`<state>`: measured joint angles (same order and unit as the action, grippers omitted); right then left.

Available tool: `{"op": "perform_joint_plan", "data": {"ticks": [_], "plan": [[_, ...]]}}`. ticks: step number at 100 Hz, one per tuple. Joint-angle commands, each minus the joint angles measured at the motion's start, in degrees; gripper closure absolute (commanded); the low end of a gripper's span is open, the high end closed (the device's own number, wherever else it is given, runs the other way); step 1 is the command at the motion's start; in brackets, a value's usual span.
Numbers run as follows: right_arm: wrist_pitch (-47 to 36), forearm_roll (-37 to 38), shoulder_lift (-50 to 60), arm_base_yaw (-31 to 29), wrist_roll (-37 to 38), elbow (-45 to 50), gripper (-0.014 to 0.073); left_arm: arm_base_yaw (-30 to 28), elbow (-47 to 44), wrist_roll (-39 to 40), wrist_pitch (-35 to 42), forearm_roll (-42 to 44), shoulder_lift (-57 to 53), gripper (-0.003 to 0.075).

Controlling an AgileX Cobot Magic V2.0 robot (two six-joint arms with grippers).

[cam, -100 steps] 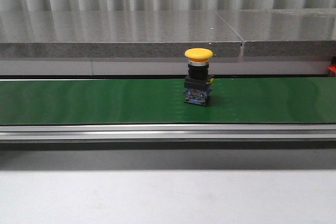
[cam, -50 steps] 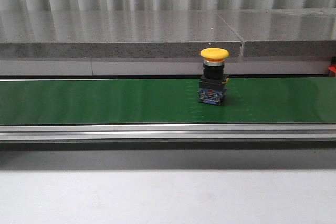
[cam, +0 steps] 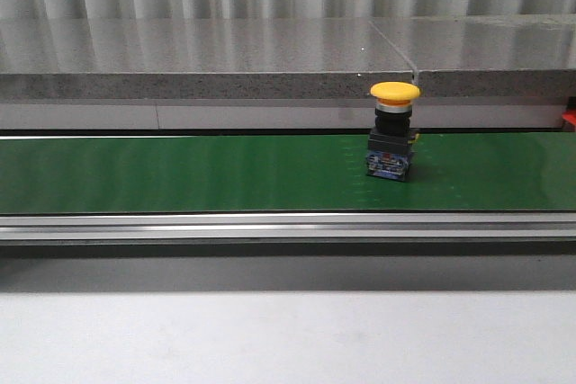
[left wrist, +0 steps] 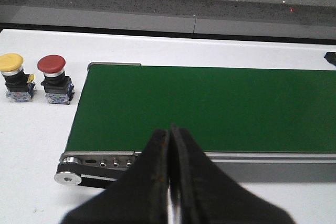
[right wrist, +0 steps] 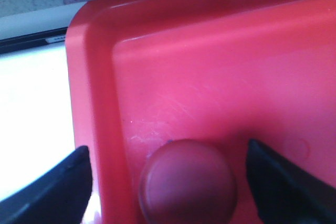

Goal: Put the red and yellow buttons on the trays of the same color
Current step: 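Carry the red button into the red tray and open the right gripper, then move the right gripper back toward the belt for the yellow button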

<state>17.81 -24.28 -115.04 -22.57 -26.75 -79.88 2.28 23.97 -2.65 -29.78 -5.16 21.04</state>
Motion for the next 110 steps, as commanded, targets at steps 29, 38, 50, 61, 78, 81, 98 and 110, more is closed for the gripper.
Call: {"op": "perform_joint_plan", "data": {"ticks": [29,38,50,61,78,81,98,110], "plan": [[-4.88,-0.54,7.91,-0.27,-0.06,-1.86,-0.0041,0.42,1.56,0.16,3.93,-0.47,0.39,0.0741],[-3.11,-0.54,10.25,-0.27,-0.06,-1.86,-0.0041,0.42,1.56,0.16,3.93,-0.47,0.39,0.0741],[0.05,-0.54,13.44,-0.27,-0.06,-1.86,-0.0041,0.42,1.56,0.16,3.93,-0.47,0.39,0.0741],[4.16,-0.93,16.65,-0.27,-0.01,-1.67,-0.0041,0.42,1.56,0.16,3.93,-0.47,0.39,0.0741],[7.37,-4.39,21.98,-0.21,-0.01,1.47,-0.0041,0.42,1.56,0.16,3.93,-0.47,0.39,0.0741],[7.44,-4.48,22.97,-0.21,-0.01,2.54,-0.0041,0.42,1.56,0.16,3.93,-0.47,0.39,0.0741],[7.15,-4.54,30.22,-0.16,-0.06,11.57,-0.0041,0.42,1.56,0.16,3.93,-0.47,0.39,0.0741],[8.64,-7.0,35.59,-0.09,-0.06,18.74,-0.0041,0.42,1.56,0.16,3.93,-0.47,0.39,0.0741]]}}
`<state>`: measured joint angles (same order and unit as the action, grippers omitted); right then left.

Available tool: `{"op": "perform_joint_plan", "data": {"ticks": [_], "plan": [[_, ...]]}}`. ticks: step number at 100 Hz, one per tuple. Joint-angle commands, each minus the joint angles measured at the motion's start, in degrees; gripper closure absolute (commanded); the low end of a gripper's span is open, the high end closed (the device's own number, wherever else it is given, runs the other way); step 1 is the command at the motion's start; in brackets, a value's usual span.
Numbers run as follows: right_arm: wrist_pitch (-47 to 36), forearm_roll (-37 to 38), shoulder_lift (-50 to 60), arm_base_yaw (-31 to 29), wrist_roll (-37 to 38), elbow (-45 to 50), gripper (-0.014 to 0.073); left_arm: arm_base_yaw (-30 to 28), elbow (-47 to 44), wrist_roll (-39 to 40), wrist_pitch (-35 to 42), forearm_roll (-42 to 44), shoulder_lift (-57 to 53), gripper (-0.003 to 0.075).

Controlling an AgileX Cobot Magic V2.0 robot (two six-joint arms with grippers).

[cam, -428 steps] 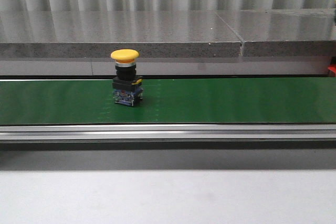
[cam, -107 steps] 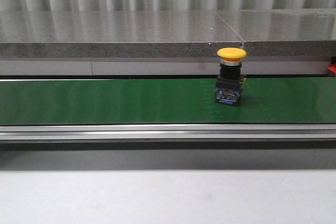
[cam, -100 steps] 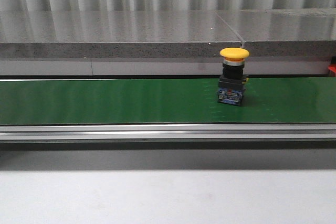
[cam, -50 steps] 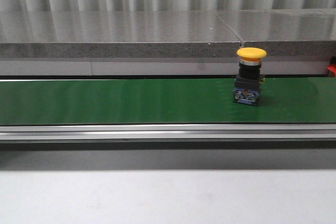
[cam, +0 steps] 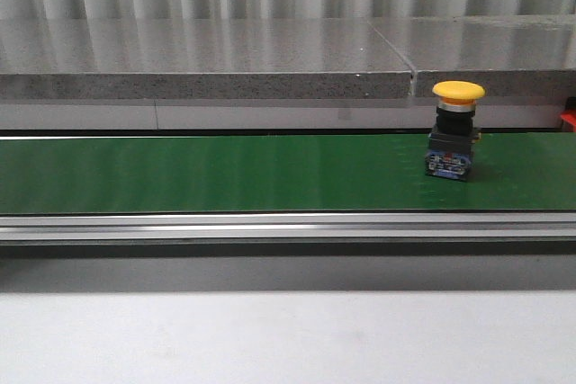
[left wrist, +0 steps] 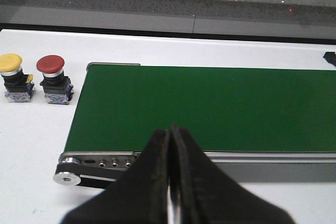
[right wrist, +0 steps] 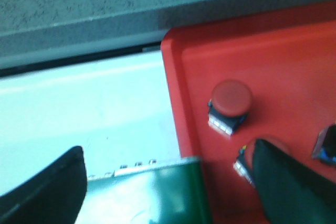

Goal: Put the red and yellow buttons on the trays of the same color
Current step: 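Move the right gripper back toward the belt for the yellow button, then lower the right gripper onto the yellow button on the belt and grasp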

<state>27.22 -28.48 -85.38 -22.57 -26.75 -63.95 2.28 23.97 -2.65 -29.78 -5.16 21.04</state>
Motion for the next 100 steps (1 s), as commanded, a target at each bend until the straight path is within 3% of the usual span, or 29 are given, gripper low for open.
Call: {"op": "perform_joint_plan", "data": {"ticks": [1,20,39,49,74,100], "plan": [[-0.56,-3.08,6.23,-0.09,-0.06,3.63,-0.0041,0.42,1.56,0.16,3.93,-0.47,0.39,0.0741],[4.64,-6.15,12.69,-0.03,-0.06,11.47,-0.0041,0.42,1.56,0.16,3.93,-0.47,0.39,0.0741],[13.78,-6.03,16.77,0.41,-2.62,12.02,-0.0041,0.42,1.56,0.16,3.93,-0.47,0.39,0.0741],[16.86,-6.03,16.98,3.64,-6.09,12.02,-0.0041,0.42,1.56,0.16,3.93,-0.47,0.39,0.0741],[15.84,-3.9,15.24,14.35,-14.28,12.02,-0.0041,0.42,1.56,0.16,3.93,-0.47,0.39,0.0741],[9.77,-3.72,10.56,19.59,-14.36,12.02,-0.0041,0.42,1.56,0.16,3.93,-0.47,0.39,0.0741]]}}
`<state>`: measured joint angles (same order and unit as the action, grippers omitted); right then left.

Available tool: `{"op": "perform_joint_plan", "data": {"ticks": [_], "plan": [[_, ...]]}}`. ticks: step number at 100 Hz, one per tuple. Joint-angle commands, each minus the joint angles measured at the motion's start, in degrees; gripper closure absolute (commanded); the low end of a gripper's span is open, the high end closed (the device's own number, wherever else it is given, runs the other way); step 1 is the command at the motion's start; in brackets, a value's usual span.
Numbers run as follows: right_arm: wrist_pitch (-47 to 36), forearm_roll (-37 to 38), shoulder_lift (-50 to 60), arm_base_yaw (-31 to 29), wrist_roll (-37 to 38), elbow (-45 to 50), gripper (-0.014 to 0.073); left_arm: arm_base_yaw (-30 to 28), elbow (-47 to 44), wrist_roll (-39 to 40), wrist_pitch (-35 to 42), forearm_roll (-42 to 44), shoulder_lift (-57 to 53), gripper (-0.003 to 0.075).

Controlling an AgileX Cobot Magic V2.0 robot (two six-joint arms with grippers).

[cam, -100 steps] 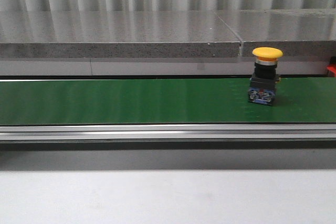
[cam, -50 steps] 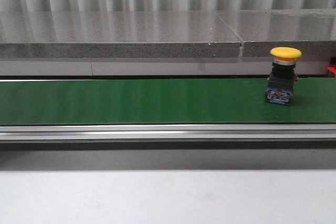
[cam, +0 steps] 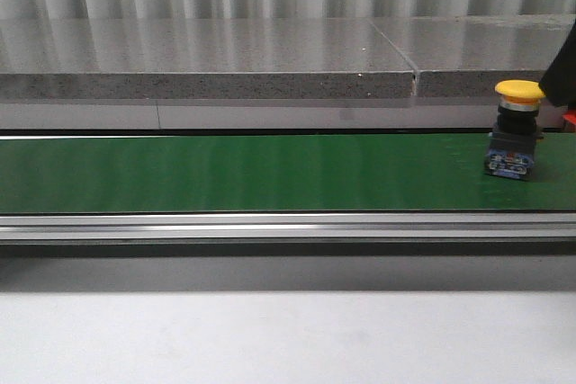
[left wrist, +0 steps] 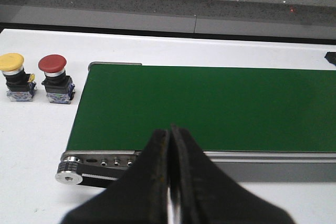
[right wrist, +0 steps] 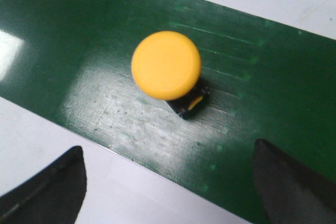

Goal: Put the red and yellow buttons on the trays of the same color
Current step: 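Lower the right gripper onto the yellow button on the belt and grasp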

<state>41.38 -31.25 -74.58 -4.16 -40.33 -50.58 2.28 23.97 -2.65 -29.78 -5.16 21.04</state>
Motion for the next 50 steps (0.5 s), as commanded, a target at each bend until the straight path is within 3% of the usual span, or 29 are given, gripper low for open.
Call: {"op": "perform_joint_plan", "data": {"ticks": [1,50], "plan": [[-4.97,-1.01,-0.57,1.28,-0.78,-1.36,-0.0041,0.42,1.56,0.16,3.93,-0.47,0.39,0.0741],[-17.65,-2.56,-5.86,2.81,-0.78,-1.36,-0.0017,0.42,1.56,0.16,3.93,-0.47,0.39,0.0741]]}}
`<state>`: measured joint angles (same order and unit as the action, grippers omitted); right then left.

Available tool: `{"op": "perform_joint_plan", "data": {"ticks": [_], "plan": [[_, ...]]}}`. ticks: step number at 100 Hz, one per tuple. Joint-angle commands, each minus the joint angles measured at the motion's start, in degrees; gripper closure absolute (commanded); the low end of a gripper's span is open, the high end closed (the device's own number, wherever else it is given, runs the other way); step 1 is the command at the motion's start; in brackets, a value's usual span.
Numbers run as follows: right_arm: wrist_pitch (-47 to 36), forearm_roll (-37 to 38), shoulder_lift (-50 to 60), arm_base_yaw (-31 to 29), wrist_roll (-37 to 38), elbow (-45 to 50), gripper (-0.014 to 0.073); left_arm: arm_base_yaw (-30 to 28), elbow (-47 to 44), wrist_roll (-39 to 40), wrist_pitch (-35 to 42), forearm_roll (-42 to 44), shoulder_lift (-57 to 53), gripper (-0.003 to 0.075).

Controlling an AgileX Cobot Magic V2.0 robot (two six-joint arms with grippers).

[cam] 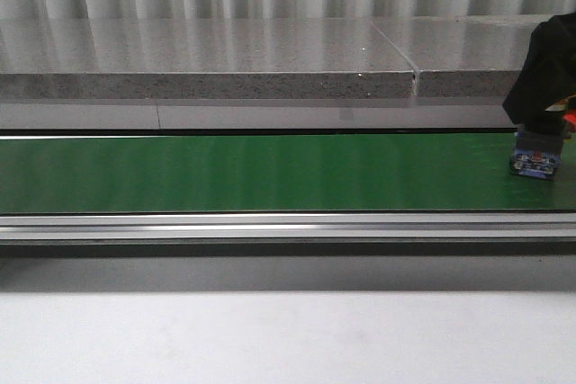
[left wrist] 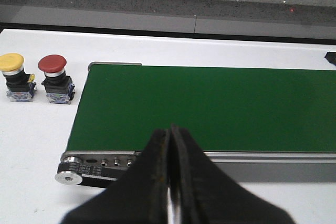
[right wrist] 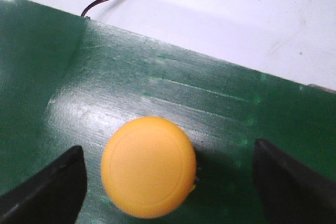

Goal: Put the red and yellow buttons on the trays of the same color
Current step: 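Lower the right gripper onto the yellow button on the belt and grasp, then carry the yellow button into the yellow tray and open the right gripper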

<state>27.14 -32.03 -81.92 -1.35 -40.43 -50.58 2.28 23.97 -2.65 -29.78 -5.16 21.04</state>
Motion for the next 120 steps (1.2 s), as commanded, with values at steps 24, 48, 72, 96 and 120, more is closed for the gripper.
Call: {"op": "perform_joint_plan", "data": {"ticks": [24,48,72,96,120], "plan": [[-3.56,-1.84,1.47,0.0,-0.63,-1.36,0.0286,0.42,1.56,0.16,3.93,-0.47,0.39,0.0741],[-2.55,-1.84,1.55,0.0,-0.37,-1.36,0.0452,0.42,1.56,0.16,3.93,-0.47,0.39,0.0741],[-2.26,-1.79,6.31,-0.26,1.66,-1.36,0.0452,0.42,1.56,0.16,3.93,-0.47,0.39,0.0741],[-0.62,-1.78,13.92,-8.11,6.51,-1.36,0.0452,0.42,1.56,0.16,3.93,-0.47,0.39,0.0741],[5.76,-1.78,18.22,-22.66,14.38,-1.01,0.0452,0.42,1.56,0.16,3.93,-0.47,0.39,0.0741]]}}
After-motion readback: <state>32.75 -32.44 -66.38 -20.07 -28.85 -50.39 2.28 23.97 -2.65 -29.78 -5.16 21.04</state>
